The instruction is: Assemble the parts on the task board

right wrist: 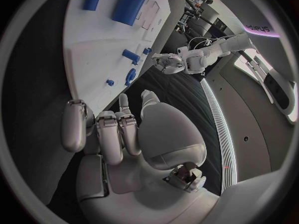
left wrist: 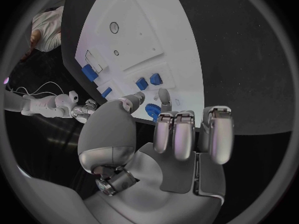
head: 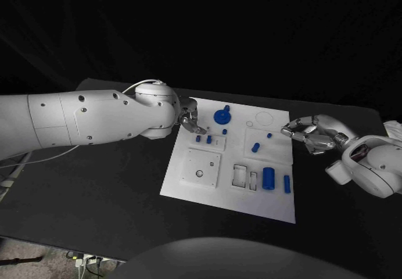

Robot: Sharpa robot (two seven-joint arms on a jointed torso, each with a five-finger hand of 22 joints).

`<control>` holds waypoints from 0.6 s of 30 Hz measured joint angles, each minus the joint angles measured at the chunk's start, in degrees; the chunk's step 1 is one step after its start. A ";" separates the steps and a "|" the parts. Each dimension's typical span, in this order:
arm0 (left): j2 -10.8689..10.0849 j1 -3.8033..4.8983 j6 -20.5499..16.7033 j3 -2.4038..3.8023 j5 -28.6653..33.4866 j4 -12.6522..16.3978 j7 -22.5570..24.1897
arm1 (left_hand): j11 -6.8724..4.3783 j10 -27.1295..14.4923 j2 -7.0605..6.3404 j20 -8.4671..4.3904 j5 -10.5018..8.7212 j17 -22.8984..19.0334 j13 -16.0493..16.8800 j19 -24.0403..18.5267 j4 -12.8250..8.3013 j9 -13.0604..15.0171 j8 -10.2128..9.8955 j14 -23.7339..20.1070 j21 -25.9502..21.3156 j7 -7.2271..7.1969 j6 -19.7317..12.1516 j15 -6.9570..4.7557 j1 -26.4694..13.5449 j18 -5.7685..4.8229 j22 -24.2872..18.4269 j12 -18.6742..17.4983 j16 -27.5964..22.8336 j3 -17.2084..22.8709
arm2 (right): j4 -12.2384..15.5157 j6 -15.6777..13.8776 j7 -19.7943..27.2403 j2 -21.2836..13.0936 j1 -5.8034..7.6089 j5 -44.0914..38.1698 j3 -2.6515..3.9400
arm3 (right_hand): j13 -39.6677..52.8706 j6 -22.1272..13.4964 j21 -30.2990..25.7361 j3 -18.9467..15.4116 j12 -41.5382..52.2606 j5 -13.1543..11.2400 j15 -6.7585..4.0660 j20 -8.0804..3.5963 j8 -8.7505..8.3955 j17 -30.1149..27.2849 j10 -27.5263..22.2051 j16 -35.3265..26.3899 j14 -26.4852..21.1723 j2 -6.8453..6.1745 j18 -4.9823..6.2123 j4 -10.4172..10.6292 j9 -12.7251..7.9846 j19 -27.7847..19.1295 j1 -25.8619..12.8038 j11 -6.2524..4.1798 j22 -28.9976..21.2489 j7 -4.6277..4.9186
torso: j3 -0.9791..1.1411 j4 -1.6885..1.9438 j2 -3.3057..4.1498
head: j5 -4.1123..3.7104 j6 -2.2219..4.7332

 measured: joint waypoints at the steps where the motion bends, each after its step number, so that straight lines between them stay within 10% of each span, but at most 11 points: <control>1: 0.02 -0.02 0.00 -0.01 0.04 0.00 0.00 | 0.00 0.00 0.00 0.00 0.00 0.00 0.00 0.00 0.01 0.02 0.00 0.00 0.00 -0.09 -0.09 0.00 0.00 0.00 0.00 0.00 0.00 -0.16 | 0.00 0.00 0.00 0.01 0.00 0.00 0.00 | 0.00 0.00 0.00 0.00 -0.03 0.00 0.00 0.00 0.00 0.00 0.00 0.00 0.00 0.00 0.00 0.00 0.00 0.00 0.00 0.00 0.00 0.00 | 0.00 0.00 0.00 | 0.02 0.00; 18: 0.35 -0.70 0.70 -0.13 1.00 0.05 -0.01 | 0.00 0.00 2.61 0.00 0.00 0.04 0.00 0.00 0.02 0.07 -1.01 0.00 -0.23 -0.01 -0.86 0.00 3.15 0.00 0.00 0.00 0.00 1.59 | 0.04 0.05 0.00 -0.03 -0.01 0.00 0.00 | 0.00 0.00 0.00 0.16 -0.02 0.00 0.01 0.00 0.00 -0.01 0.05 0.00 0.01 -0.08 0.00 0.16 0.00 0.00 -0.08 -0.03 -0.01 0.00 | -0.03 -0.03 0.01 | 0.05 0.00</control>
